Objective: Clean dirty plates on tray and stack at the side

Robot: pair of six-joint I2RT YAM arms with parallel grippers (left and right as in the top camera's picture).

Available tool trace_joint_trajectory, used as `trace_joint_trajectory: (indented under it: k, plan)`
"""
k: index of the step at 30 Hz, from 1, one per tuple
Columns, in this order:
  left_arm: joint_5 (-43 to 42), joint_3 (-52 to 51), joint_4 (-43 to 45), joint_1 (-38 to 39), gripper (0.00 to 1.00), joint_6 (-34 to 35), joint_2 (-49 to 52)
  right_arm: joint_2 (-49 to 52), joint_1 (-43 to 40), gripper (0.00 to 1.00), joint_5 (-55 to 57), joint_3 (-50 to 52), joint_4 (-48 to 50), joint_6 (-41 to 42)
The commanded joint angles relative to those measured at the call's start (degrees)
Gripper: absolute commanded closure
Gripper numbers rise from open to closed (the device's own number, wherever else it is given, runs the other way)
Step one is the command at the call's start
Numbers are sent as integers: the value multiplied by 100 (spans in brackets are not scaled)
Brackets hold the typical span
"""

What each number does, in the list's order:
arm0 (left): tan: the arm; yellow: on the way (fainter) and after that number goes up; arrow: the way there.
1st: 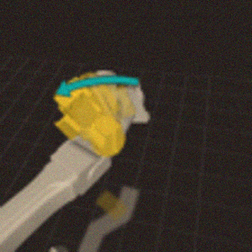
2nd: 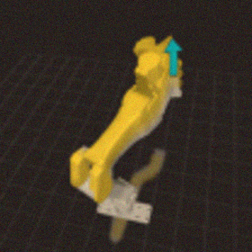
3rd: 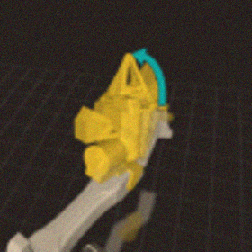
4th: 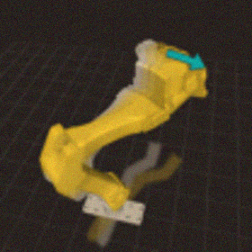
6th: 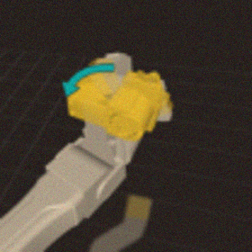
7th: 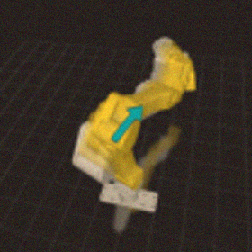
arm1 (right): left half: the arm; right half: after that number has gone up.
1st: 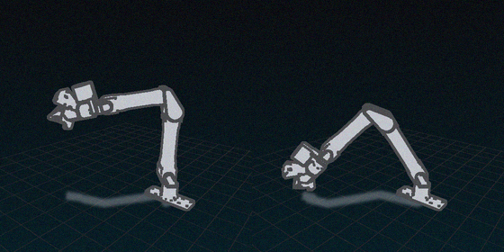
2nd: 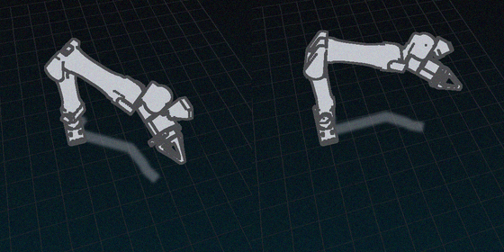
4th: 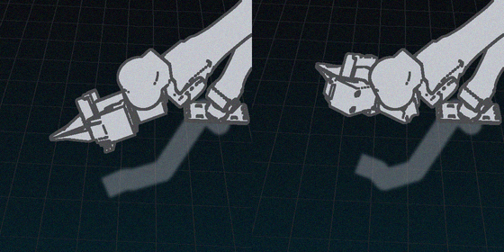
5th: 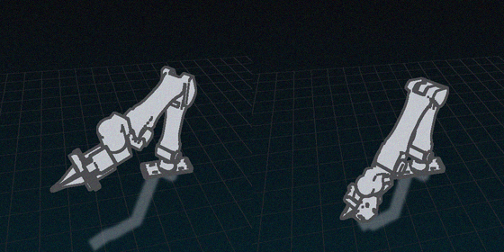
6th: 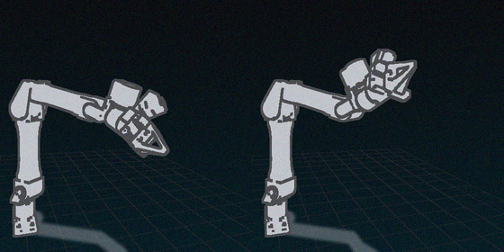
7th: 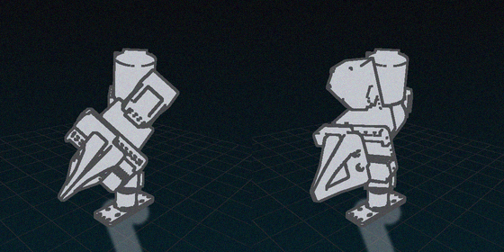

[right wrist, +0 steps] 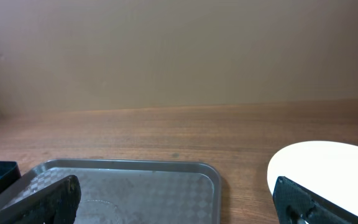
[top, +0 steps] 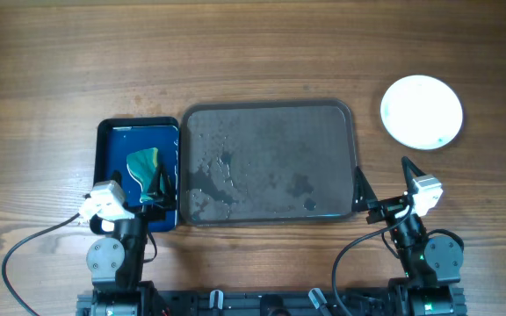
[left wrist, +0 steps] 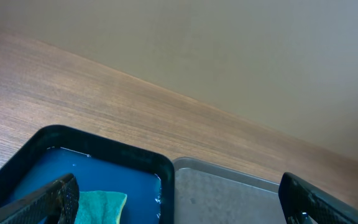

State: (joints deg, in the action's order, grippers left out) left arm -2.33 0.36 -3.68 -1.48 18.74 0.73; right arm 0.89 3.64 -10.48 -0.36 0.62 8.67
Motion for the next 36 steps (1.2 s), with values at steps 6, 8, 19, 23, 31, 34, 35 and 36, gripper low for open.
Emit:
trace_joint_trajectory:
  k: [6,8,19,23,31,34,35,36]
  plan:
    - [-127,-4,-48,-31,0,9,-35,-68,-35,0,-83,7,17,-103]
    - [-127,-4,-48,-31,0,9,-35,-68,-35,0,-83,7,17,-101]
    - [-127,-4,-48,-31,0,9,-35,-61,-35,0,-83,7,17,-103]
    - [-127,-4,-50,-31,0,9,-35,-61,-33,1,-81,7,17,-103]
    - [-127,-4,-50,-31,0,9,-35,-61,-35,0,-81,7,17,-103]
    - [-48,-4,-46,-31,0,-44,-35,-61,-35,0,-81,7,17,-103]
    - [162,-4,-50,-31,0,-55,-35,-61,-35,0,-81,7,17,-103]
    - [295,-4,-48,-31,0,-55,-35,-61,-33,0,-81,7,17,-103]
